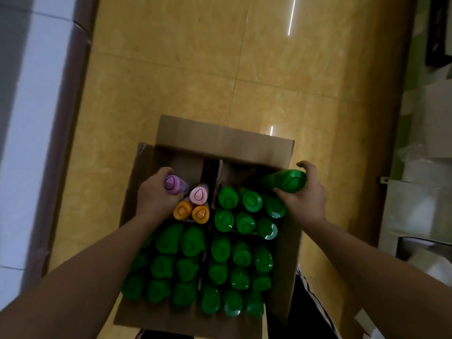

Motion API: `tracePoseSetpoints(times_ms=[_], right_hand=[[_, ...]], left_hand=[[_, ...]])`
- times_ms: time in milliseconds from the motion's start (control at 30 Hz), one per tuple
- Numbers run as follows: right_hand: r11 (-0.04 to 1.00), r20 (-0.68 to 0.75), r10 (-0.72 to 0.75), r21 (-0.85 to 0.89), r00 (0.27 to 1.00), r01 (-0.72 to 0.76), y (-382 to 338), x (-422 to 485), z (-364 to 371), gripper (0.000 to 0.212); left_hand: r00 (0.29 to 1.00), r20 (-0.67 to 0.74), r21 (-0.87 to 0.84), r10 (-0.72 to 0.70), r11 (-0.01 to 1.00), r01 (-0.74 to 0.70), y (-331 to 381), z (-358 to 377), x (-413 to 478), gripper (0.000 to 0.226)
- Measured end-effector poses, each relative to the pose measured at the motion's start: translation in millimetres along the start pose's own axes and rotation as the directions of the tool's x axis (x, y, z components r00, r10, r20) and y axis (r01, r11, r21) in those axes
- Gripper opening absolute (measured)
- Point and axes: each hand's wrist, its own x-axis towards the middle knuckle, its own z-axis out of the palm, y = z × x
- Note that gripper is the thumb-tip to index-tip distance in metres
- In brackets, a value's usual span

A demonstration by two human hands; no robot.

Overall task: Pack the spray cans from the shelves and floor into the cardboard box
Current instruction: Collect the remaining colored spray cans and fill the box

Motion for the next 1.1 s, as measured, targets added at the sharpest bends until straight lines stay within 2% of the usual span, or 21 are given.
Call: tracePoseSetpoints(times_ms=[133, 300, 400, 567, 700, 867, 967, 1100], right_hand=[[0.987, 0.099, -0.026, -0.154, 0.995, 0.041, 15.1, 17.9, 22.6, 0.069], [0.960, 0.146, 0.048, -0.278, 0.988, -0.006, 25.1, 39.9, 48.0, 0.066], [0.939, 0.161, 0.073, -0.345, 0.984, -0.014, 29.5, 46.8, 58.4, 0.060], [0.897, 0.167, 0.054, -0.441, 0.985, 0.025, 28.3, 49.7, 65.3, 0.057], [0.882, 0.158, 0.055, -0.471, 0.986, 0.026, 28.2, 43.1, 64.3, 0.066], [0.873, 0.136, 0.046, -0.487, 0.990, 0.026, 27.8, 41.3, 61.0, 0.066], [0.899, 0.123, 0.058, -0.438, 0.991, 0.001, 29.4, 40.4, 59.9, 0.069], [0.913, 0.118, 0.027, -0.407, 0.993, 0.023, 36.8, 34.3, 58.0, 0.079]], left_hand=[[0.989, 0.145, 0.051, -0.006, 0.999, -0.002, -15.7, 21.4, 19.0, 0.065], [0.960, 0.281, 0.086, 0.002, 0.996, -0.027, -22.8, 49.5, 31.0, 0.066], [0.960, 0.275, 0.073, -0.055, 0.997, 0.036, -28.9, 61.0, 35.8, 0.059], [0.952, 0.301, 0.103, -0.059, 0.994, 0.029, -37.6, 63.5, 45.8, 0.060], [0.947, 0.315, 0.136, -0.066, 0.990, 0.024, -40.1, 65.0, 45.7, 0.076], [0.955, 0.287, 0.154, -0.071, 0.988, 0.027, -37.9, 64.9, 44.8, 0.091], [0.953, 0.299, 0.145, -0.048, 0.989, 0.004, -36.9, 67.7, 45.5, 0.087], [0.959, 0.277, 0.152, -0.051, 0.988, 0.009, -34.1, 75.4, 47.1, 0.066]])
